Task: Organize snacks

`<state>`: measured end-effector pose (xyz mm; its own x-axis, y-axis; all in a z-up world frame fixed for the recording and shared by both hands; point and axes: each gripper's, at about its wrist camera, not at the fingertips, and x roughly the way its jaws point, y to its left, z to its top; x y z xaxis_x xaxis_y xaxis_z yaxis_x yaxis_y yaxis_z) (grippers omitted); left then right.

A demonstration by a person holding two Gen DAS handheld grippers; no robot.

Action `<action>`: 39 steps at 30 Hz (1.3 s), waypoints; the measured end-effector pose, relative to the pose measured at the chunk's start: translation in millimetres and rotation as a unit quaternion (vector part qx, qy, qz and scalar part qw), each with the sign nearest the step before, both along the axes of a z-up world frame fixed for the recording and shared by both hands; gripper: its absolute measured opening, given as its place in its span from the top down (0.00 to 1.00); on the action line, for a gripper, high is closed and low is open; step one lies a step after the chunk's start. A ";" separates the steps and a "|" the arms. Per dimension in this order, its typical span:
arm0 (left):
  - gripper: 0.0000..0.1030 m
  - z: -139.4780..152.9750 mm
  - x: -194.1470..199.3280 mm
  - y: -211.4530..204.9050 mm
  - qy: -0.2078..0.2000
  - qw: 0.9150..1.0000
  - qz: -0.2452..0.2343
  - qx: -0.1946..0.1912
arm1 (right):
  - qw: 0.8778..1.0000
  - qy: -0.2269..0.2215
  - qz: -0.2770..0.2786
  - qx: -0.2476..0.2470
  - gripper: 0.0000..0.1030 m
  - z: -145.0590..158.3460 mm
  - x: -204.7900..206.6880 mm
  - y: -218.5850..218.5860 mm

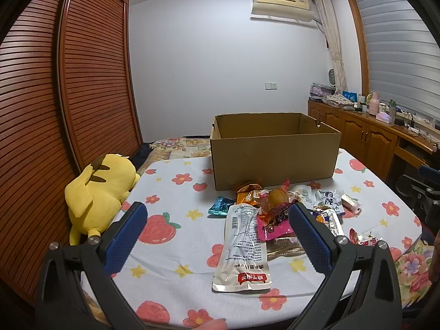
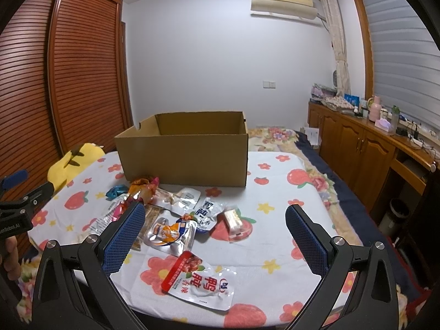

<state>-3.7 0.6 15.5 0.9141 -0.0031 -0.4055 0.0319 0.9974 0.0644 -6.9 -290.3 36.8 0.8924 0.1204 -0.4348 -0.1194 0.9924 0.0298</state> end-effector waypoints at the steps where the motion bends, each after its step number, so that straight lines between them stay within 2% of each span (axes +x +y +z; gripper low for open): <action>1: 0.00 0.3 0.1 -0.1 0.000 1.000 0.000 0.000 | 1.000 0.000 0.000 0.000 0.00 -0.2 0.2 -0.1; 26: 0.00 -3.6 0.8 -3.4 0.005 1.000 -0.004 0.000 | 1.000 0.000 0.002 -0.002 0.00 0.8 -2.2 4.2; 34: 0.00 -17.9 6.6 -1.8 0.020 1.000 -0.007 -0.003 | 1.000 0.008 0.008 -0.004 0.00 -5.6 2.1 6.1; 39: 0.00 -30.1 14.5 0.8 0.037 0.999 -0.012 -0.006 | 0.999 0.024 0.023 0.003 0.00 -20.4 6.0 4.7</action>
<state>10.7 1.4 -14.6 0.8816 -0.0295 -0.4712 0.0592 0.9971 0.0482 -0.9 -285.6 16.3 0.8644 0.1637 -0.4754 -0.1630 0.9857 0.0430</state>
